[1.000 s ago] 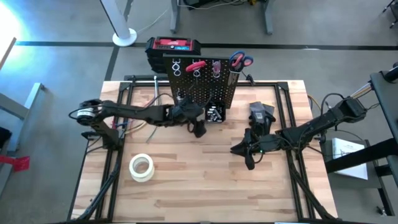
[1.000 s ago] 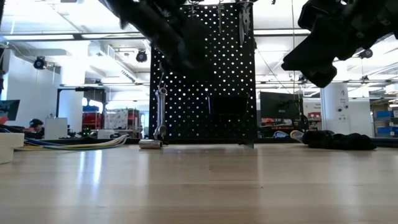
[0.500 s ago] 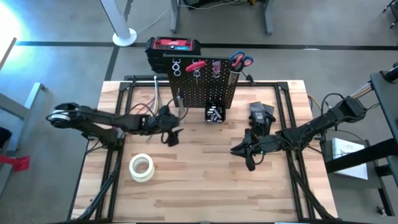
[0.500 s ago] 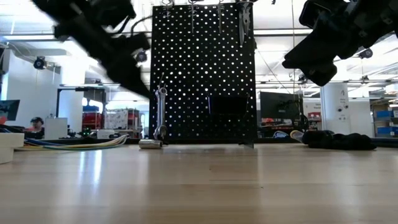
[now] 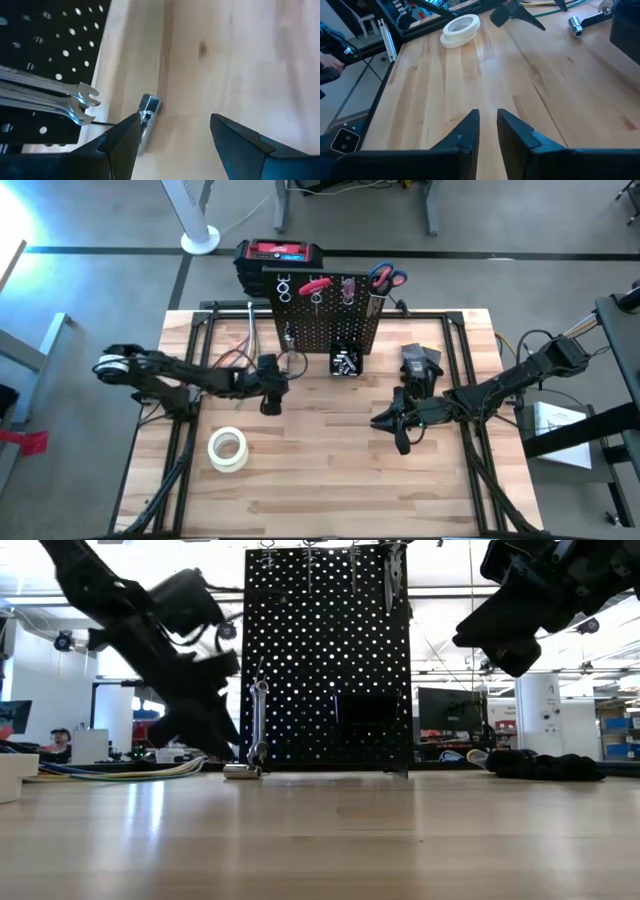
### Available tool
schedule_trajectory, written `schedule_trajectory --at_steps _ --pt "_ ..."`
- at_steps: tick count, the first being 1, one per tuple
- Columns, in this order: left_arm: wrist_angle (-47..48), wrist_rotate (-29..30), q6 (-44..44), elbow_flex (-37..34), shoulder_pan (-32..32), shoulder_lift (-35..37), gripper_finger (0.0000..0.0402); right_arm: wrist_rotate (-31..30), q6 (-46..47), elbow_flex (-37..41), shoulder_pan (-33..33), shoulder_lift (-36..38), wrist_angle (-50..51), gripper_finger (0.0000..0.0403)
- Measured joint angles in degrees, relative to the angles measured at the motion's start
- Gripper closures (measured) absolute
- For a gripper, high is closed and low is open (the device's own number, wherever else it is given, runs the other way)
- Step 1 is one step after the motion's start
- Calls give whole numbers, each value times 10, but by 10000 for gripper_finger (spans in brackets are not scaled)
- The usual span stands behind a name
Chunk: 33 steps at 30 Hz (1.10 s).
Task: Hang tools onto peg board
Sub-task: Put the extension bar into the black bin on the peg board
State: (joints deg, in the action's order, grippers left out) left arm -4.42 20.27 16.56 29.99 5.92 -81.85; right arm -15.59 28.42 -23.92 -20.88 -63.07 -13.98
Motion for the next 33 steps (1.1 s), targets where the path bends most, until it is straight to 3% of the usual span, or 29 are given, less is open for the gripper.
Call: schedule_trajectory --at_steps 12,22,28,33 --pt "5 -33 41 74 54 -127 170 1 1 0 0 0 0 337" --pt "65 -41 40 121 67 -140 170 5 2 0 0 0 3 345" --pt "64 -155 -4 116 124 -150 170 5 2 0 0 0 3 338" --pt "65 -168 -47 111 133 -148 171 5 4 0 0 0 3 335"
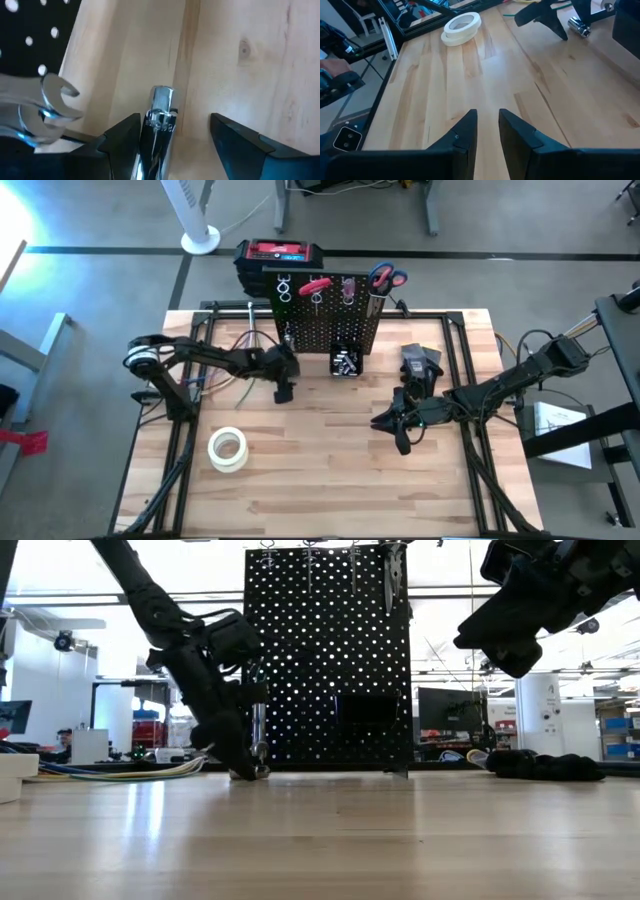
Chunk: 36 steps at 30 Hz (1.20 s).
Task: Hang tools onto peg board
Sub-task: Put the extension bar into the black bin on the peg board
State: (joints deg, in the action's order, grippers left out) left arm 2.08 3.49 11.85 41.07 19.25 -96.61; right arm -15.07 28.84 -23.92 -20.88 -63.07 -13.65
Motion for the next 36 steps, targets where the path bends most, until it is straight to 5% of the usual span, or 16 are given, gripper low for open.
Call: schedule_trajectory --at_steps 4,9,25,36 --pt "19 -25 -32 6 1 0 213 0 0 0 0 0 2 347" --pt "24 -49 -49 6 -1 0 327 0 7 0 0 0 2 363" --pt "39 -91 -159 15 -95 26 328 2 26 1 -2 0 -3 368" --pt "48 -44 -134 178 -141 46 328 5 56 1 -3 0 -4 370"
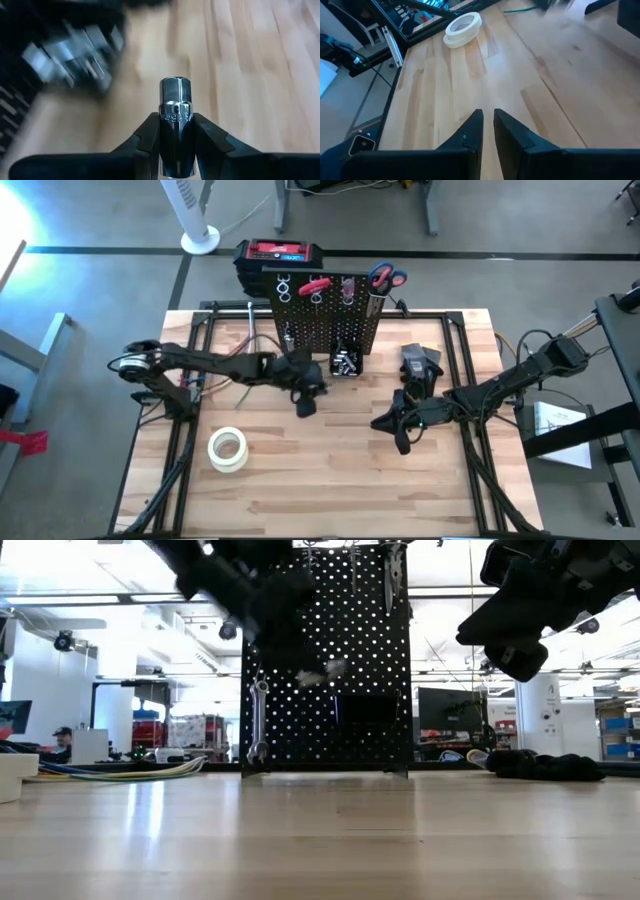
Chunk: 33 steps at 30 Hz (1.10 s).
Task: Hang tools onto peg board
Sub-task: Put the extension bar into the black bin on the peg board, then return to Home Position
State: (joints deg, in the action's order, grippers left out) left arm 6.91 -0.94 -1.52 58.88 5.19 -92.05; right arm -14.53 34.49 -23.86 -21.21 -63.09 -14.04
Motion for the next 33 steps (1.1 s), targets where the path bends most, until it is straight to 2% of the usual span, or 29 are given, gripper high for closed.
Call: schedule_trajectory --at_steps 4,8,11,13,19,23,27,31,33 --pt "28 16 28 72 5 -12 328 1 19 0 -14 0 0 368" --pt "27 92 35 122 9 -21 328 0 25 0 -30 0 -3 365" --pt "38 109 29 143 21 -32 328 0 31 0 -39 0 -10 364" --pt "42 109 7 152 30 -38 307 -3 31 0 -45 0 -15 366" --pt "41 109 -25 156 49 -40 176 -6 31 0 -57 0 -17 370" --pt "42 109 -34 156 49 -40 114 -19 31 0 -58 0 -17 368" --pt "58 110 -35 153 36 -34 94 -22 30 0 -58 0 -17 371" --pt "56 106 -33 135 6 -16 103 -44 8 0 -58 0 -17 368" --pt "34 83 -30 111 -7 1 113 -57 -12 -1 -58 0 -24 367"
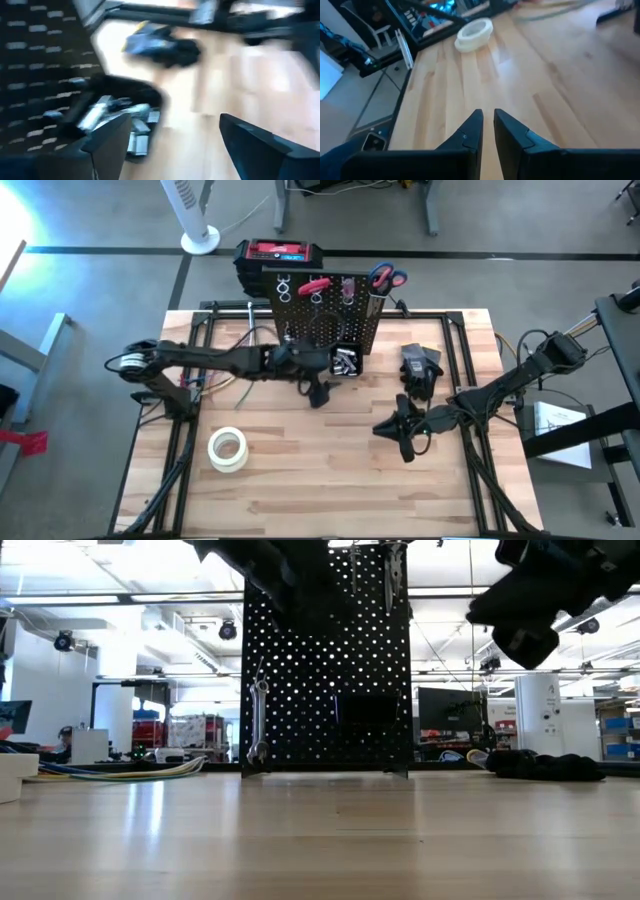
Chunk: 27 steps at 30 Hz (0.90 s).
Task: Hang tools onto peg board
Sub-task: Return to Home Position
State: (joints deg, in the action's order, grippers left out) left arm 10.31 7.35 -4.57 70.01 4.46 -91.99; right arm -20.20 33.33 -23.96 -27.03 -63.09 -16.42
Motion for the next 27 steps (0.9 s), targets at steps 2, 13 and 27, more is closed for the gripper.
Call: schedule_trajectory --at_steps 2,13,27 --pt "-40 -20 -7 -33 -11 25 124 -9 -22 0 0 0 -19 367" --pt "-216 -14 -71 -259 -87 243 167 -9 -153 -1 0 17 -100 379" --pt "-264 118 -44 -420 -182 444 171 -7 -362 -13 2 219 -88 392"
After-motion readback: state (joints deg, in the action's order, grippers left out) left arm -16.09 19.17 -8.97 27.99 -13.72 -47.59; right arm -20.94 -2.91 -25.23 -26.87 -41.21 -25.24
